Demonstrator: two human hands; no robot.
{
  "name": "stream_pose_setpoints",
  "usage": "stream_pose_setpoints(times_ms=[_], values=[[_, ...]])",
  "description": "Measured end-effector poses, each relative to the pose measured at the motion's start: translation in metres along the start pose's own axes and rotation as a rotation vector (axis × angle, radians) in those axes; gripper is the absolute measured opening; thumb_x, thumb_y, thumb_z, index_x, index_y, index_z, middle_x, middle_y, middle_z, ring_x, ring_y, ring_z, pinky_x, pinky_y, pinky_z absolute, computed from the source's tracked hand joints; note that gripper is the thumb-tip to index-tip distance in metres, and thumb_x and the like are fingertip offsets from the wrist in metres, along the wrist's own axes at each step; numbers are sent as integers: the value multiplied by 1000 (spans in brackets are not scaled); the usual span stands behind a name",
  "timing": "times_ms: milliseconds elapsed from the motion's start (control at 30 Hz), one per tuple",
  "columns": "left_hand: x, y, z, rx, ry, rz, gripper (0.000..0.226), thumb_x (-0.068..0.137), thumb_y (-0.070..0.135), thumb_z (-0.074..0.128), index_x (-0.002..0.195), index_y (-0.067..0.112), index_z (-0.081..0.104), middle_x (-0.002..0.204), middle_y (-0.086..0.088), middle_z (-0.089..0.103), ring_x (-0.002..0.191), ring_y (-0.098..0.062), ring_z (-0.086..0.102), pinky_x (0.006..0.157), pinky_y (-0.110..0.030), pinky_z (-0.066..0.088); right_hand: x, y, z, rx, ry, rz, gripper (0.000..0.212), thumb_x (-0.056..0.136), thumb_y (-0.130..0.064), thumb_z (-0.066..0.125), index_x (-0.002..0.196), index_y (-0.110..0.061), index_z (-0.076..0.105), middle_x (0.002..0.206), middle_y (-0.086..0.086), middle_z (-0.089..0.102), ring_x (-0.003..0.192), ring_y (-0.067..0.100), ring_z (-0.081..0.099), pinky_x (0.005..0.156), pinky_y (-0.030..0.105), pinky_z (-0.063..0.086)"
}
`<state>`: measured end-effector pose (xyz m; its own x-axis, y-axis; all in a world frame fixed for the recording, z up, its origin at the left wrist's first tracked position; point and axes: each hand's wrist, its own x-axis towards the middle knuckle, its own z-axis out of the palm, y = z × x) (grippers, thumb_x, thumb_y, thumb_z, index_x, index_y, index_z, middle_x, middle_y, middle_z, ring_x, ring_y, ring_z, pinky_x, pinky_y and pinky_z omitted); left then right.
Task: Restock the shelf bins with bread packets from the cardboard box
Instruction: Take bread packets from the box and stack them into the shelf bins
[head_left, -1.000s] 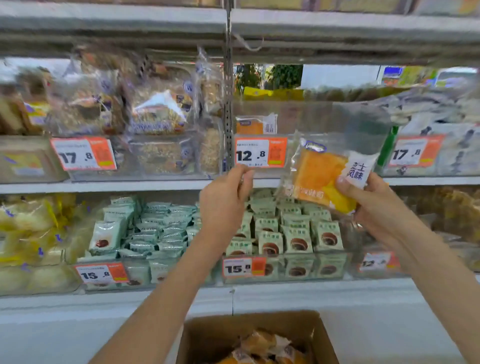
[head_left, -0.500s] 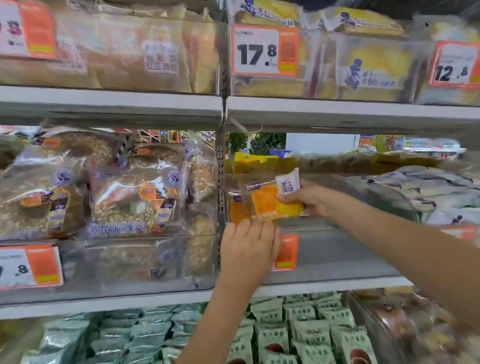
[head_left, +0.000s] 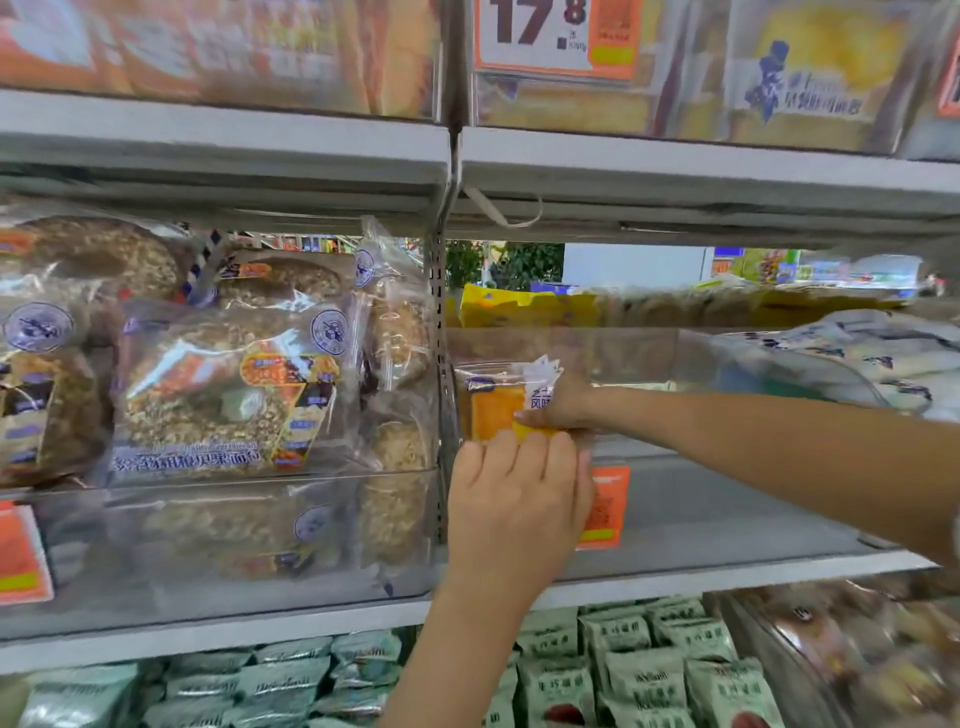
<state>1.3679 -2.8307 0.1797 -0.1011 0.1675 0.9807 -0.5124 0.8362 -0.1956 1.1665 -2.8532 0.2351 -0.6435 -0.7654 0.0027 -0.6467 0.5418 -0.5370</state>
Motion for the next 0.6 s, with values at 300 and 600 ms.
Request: stream_pose_setpoints(times_ms=[300, 600], values=[[0, 2, -2, -5, -24, -11, 38, 97, 27, 37, 68, 15, 59, 60, -1, 53, 57, -22, 48, 60, -32, 25, 2, -4, 5, 51, -115, 191, 57, 79, -50, 69, 116, -10, 54, 112, 11, 63, 84, 20, 63, 62, 28, 55], [4, -3, -8, -26, -121, 18, 32, 97, 26, 40, 73, 13, 58, 63, -3, 52, 58, -22, 45, 59, -32, 23, -85, -26, -40, -76, 587, -264, 33, 89, -18, 59, 115, -5, 43, 99, 14, 61, 88, 31, 58, 64, 32, 39]])
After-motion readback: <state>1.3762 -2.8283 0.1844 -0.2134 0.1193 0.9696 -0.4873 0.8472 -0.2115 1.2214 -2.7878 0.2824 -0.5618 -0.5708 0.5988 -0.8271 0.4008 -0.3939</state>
